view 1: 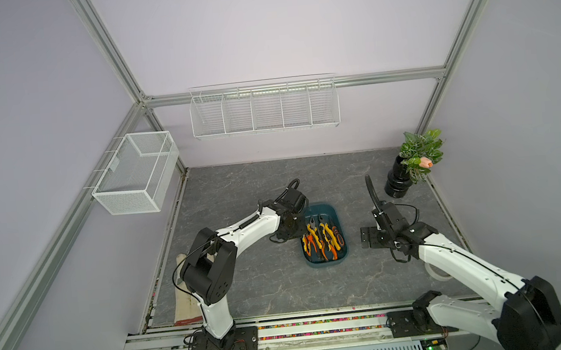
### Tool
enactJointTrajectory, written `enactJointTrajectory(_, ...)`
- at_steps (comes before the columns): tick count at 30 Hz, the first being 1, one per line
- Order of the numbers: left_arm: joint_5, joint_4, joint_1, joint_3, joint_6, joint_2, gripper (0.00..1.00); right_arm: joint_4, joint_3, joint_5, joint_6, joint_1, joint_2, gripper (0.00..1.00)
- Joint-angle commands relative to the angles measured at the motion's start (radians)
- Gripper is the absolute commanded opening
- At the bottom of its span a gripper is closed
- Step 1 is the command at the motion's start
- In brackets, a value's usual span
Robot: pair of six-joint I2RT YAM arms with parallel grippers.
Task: Take the pliers out of the storage box
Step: Move the storage box to the center of the board.
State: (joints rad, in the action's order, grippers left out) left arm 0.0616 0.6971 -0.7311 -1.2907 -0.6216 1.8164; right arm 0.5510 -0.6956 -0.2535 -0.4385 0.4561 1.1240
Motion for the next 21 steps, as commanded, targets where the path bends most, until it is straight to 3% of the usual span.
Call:
enactJointTrajectory(1, -0.042, 0.036, 0.005, -0.021, 0.001, 0.027, 0.17, -0.02, 0.017, -0.014, -0.017, -0.001, -0.013, 1.0)
enactJointTrajectory(5, -0.05, 0.055, 0.006, -0.035, 0.01, 0.041, 0.0, -0.028, 0.021, -0.011, -0.019, -0.002, -0.009, 1.0)
enactJointTrajectory(12, -0.086, 0.102, 0.027, -0.063, 0.052, 0.029, 0.0, -0.041, 0.036, -0.001, -0.023, -0.003, 0.002, 0.99)
enactJointTrajectory(21, -0.094, 0.181, 0.173, -0.059, 0.163, -0.062, 0.0, -0.027, 0.009, 0.01, 0.0, 0.014, 0.075, 0.94)
